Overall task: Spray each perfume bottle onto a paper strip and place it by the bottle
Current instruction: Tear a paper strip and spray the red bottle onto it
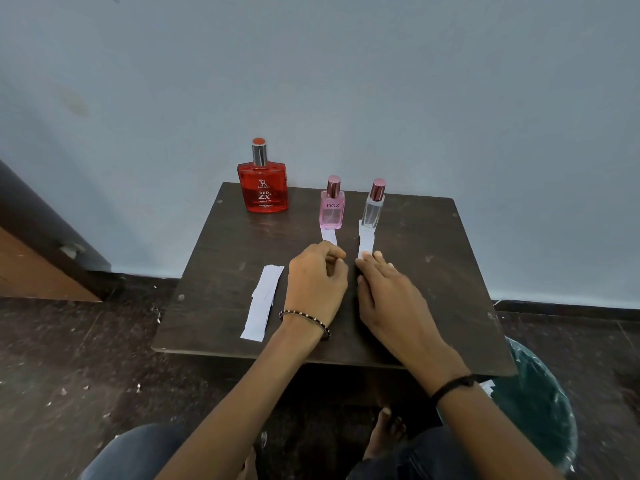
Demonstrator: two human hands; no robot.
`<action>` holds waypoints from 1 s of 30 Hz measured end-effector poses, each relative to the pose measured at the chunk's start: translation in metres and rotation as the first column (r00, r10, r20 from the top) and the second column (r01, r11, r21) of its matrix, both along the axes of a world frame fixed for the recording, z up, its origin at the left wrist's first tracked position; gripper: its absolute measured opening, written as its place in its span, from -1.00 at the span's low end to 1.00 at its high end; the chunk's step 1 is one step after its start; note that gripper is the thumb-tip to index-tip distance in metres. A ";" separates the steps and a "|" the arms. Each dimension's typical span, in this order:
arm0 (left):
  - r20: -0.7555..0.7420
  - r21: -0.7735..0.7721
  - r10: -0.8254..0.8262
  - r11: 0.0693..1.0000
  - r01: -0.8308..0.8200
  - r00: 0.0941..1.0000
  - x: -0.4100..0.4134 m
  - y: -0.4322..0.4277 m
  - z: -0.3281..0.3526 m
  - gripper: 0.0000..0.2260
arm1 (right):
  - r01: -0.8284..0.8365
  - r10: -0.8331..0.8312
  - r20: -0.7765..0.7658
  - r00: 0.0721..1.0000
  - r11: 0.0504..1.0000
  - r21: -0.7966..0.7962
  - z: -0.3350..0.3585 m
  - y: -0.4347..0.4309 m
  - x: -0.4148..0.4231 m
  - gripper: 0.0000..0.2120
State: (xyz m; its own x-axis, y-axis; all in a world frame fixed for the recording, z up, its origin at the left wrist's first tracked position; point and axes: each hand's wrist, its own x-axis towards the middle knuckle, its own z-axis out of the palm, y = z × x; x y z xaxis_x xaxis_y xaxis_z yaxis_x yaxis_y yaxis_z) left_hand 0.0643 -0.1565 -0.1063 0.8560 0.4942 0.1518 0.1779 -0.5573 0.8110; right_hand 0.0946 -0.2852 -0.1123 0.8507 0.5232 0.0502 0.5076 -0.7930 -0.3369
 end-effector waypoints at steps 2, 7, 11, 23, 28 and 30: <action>0.011 -0.001 -0.001 1.000 0.001 1.000 -0.001 0.005 0.000 -0.88 | 0.016 -0.016 0.001 1.000 1.000 -0.006 0.000 0.005 -0.003 -0.59; -0.008 -0.003 -0.020 1.000 0.020 1.000 -0.005 0.018 0.003 -0.88 | 0.020 -0.020 0.013 1.000 1.000 -0.011 0.003 0.009 -0.008 -0.63; -0.061 0.009 -0.034 0.999 0.035 0.998 -0.009 0.038 0.009 -0.88 | 0.007 -0.009 0.063 0.998 0.999 0.041 0.008 0.016 -0.015 -0.74; -0.153 -0.123 -0.033 0.992 0.014 0.988 -0.020 0.123 0.013 -0.88 | -0.223 0.278 -0.123 0.953 0.914 0.339 0.004 0.074 -0.039 -0.46; -0.185 -0.219 -0.074 0.975 0.032 0.980 -0.020 0.126 0.010 -0.88 | -0.217 0.277 -0.142 0.950 0.916 0.338 -0.002 0.083 -0.034 -0.44; -0.186 -0.231 -0.081 0.972 0.036 0.979 -0.019 0.126 0.009 -0.88 | -0.199 0.253 -0.113 0.961 0.914 0.353 -0.002 0.084 -0.031 -0.52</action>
State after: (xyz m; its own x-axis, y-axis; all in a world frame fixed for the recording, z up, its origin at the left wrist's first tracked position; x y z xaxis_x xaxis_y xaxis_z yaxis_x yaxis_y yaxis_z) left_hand 0.0450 -0.0304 -0.0975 0.8864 0.4448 -0.1283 0.3155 -0.3778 0.8705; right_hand 0.0641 -0.2014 -0.1141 0.7228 0.6778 0.1346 0.5807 -0.4900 -0.6502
